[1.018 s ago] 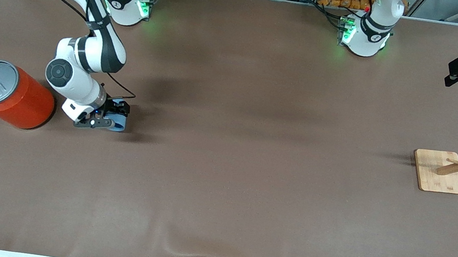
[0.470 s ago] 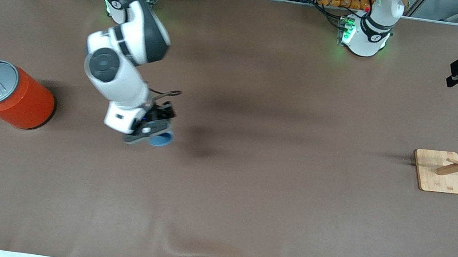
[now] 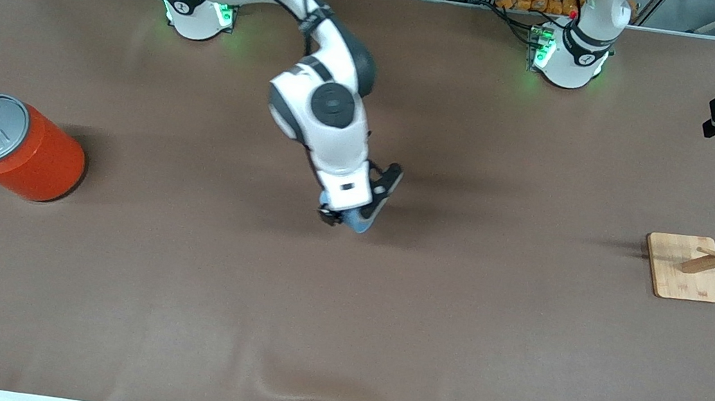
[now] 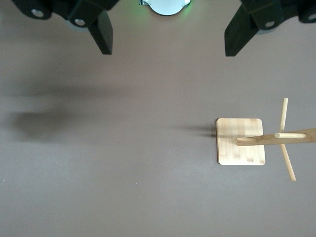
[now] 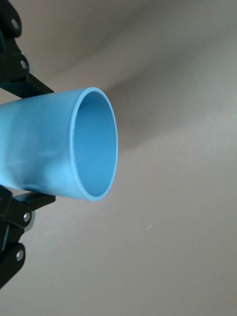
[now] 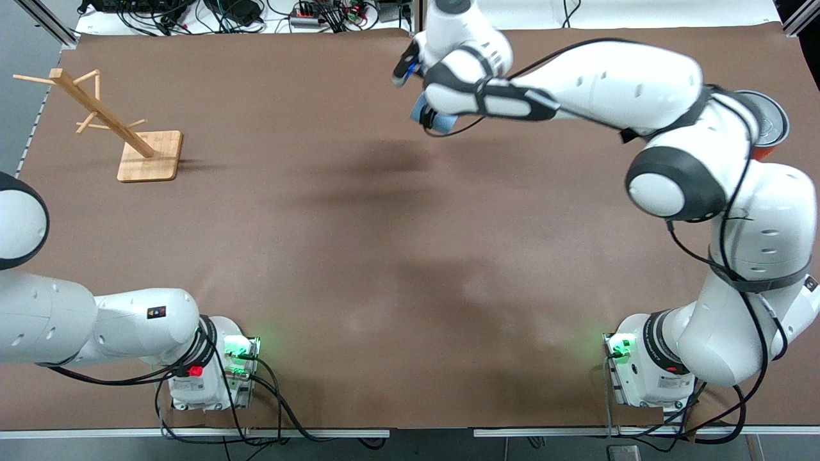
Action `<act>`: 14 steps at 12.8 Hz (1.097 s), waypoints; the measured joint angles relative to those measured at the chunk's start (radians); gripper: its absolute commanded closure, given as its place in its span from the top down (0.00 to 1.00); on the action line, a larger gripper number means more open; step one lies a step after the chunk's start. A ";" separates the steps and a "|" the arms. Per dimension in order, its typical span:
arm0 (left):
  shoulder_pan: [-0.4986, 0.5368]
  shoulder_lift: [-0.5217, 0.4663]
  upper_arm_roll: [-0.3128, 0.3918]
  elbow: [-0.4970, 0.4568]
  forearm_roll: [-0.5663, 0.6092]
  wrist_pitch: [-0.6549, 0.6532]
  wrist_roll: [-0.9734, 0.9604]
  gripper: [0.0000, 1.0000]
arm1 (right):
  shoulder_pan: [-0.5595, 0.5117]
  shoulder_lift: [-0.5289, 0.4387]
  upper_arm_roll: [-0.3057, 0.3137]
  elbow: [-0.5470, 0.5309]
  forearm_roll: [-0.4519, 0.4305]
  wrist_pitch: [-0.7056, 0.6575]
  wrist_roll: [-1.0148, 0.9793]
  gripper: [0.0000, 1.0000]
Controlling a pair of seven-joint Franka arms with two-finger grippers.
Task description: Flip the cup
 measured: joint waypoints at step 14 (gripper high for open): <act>0.001 0.000 0.000 0.000 0.000 0.000 0.000 1.00 | 0.215 0.176 -0.008 0.051 -0.139 0.113 -0.060 0.00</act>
